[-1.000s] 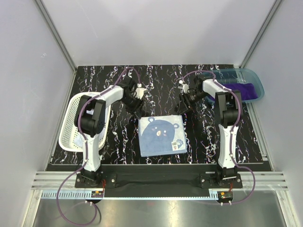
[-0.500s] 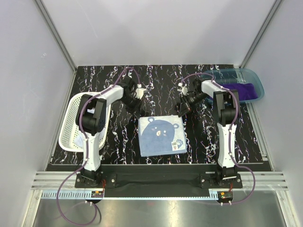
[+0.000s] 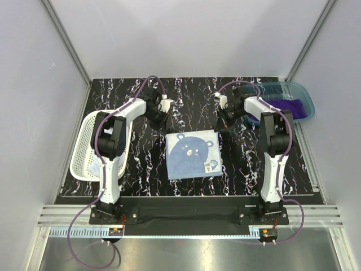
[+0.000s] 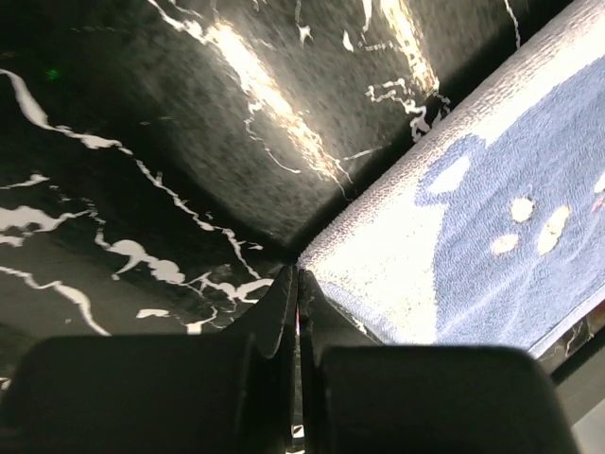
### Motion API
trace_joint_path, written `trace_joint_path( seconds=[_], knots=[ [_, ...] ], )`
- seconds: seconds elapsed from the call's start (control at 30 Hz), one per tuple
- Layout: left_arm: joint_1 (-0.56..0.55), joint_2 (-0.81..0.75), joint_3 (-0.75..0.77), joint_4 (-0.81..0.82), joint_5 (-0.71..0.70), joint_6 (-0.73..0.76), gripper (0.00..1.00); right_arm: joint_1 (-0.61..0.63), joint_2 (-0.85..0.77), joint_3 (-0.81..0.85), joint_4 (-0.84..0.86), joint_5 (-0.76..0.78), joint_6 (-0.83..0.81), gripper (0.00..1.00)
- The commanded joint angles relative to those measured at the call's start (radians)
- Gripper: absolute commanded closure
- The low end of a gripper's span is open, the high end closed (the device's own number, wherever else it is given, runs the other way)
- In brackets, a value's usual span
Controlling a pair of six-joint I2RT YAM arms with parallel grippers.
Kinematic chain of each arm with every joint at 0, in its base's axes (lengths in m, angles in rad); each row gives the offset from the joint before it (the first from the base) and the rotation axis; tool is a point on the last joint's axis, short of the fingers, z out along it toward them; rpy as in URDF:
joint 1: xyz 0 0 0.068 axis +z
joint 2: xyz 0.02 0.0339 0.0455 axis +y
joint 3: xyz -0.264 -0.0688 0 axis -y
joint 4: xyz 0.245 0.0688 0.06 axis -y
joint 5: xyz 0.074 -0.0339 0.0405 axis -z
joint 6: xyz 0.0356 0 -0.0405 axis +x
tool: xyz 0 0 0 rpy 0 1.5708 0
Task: Fold and stack the towels
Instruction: Fold the towel
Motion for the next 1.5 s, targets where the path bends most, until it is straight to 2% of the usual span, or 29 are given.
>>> trace_joint_path(
  seconds=[0.0,0.2,0.57,0.77,0.93,1.1,1.33,1.47],
  knots=[
    [0.02,-0.086,0.036,0.04,-0.06,-0.018,1.0,-0.005,-0.097,0.001,0.135,0.081,0.012,1.0],
    [0.018,-0.146,0.037,0.09,-0.074,-0.044,1.0,-0.003,-0.104,0.029,0.149,0.064,0.027,1.0],
    [0.015,-0.242,0.011,0.111,-0.1,-0.076,1.0,0.0,-0.287,-0.132,0.341,0.095,0.025,1.0],
    [0.014,-0.308,-0.042,0.099,-0.136,-0.07,1.0,0.006,-0.38,-0.221,0.381,0.143,0.028,1.0],
    [-0.003,-0.359,-0.09,0.114,-0.113,-0.076,1.0,0.026,-0.396,-0.261,0.384,0.156,0.056,1.0],
    [-0.035,-0.37,-0.141,0.113,-0.119,-0.087,1.0,0.075,-0.437,-0.325,0.388,0.265,0.074,1.0],
    [-0.092,-0.435,-0.211,0.08,-0.229,-0.088,1.0,0.084,-0.525,-0.416,0.407,0.328,0.148,1.0],
    [-0.095,-0.486,-0.262,0.076,-0.234,-0.119,1.0,0.092,-0.595,-0.465,0.407,0.354,0.199,1.0]
  ],
)
